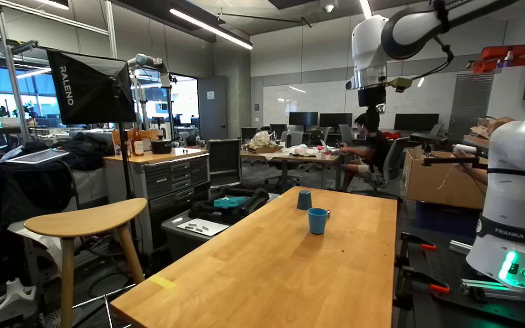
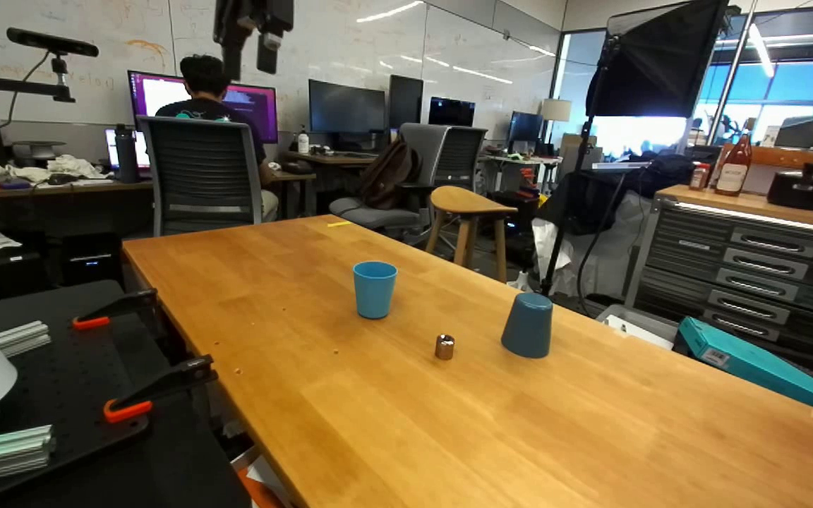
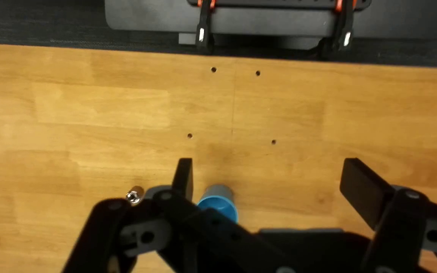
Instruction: Put the metal thing in the cup
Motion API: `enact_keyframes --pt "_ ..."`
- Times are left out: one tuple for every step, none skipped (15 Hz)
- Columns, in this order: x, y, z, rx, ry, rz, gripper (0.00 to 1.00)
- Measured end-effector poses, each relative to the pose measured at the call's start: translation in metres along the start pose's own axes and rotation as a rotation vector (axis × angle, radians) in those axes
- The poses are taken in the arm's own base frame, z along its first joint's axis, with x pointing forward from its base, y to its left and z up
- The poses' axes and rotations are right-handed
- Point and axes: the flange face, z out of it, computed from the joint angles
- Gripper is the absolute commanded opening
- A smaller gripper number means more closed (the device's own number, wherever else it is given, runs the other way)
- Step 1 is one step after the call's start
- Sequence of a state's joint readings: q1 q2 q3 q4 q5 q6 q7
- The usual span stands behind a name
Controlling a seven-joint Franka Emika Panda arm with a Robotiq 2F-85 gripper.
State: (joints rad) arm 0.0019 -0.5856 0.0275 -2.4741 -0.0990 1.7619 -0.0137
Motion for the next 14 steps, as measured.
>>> enact_keyframes --pt "0.013 0.015 0.013 -0.005 0.021 0.053 1.0" --pt "0.025 0.034 0.028 -0.008 0.033 0.107 1.0" --pt "0.037 0.055 0.044 -0.005 0.042 0.166 1.0" --pt "0.046 0.077 0.059 0.003 0.05 0.222 1.0" --pt "0.054 0.099 0.074 0.012 0.057 0.279 1.0" --pt "0.061 0.121 0.089 0.02 0.061 0.338 1.0" --pt "0.068 0.143 0.104 0.026 0.059 0.396 1.0" --pt "0.074 0.163 0.119 0.03 0.041 0.452 1.0" --pt "0.08 0.177 0.133 0.031 0.021 0.485 1.0" --pt "0.086 0.186 0.142 0.03 0.004 0.502 1.0" --pt "0.091 0.189 0.148 0.028 -0.007 0.51 1.0" --pt "0.094 0.189 0.152 0.027 -0.014 0.509 1.0" --pt "0.095 0.187 0.156 0.027 -0.025 0.516 1.0" --pt "0.099 0.187 0.163 0.028 -0.039 0.547 1.0"
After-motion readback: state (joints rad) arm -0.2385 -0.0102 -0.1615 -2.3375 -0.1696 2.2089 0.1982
